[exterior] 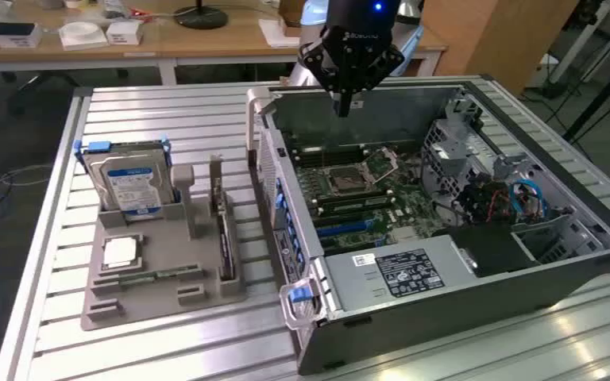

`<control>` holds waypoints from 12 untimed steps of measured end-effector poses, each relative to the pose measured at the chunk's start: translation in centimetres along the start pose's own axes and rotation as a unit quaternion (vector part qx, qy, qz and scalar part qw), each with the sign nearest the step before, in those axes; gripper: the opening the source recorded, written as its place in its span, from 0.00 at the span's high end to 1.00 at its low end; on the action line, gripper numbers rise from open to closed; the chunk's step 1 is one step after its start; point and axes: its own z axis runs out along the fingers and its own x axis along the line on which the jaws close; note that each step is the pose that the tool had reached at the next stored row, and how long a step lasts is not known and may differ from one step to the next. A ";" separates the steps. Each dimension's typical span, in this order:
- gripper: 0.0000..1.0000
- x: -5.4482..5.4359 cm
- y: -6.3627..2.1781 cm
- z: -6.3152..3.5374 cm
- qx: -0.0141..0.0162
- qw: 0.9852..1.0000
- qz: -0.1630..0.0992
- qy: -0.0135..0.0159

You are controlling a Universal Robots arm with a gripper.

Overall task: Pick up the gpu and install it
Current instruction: 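Reach for the gpu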

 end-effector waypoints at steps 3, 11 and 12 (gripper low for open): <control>0.89 0.0 0.00 0.00 0.000 1.000 0.000 0.000; 0.89 0.2 -0.02 -0.01 0.000 1.000 0.000 0.000; 0.89 0.3 -0.02 -0.01 0.000 1.000 0.000 0.000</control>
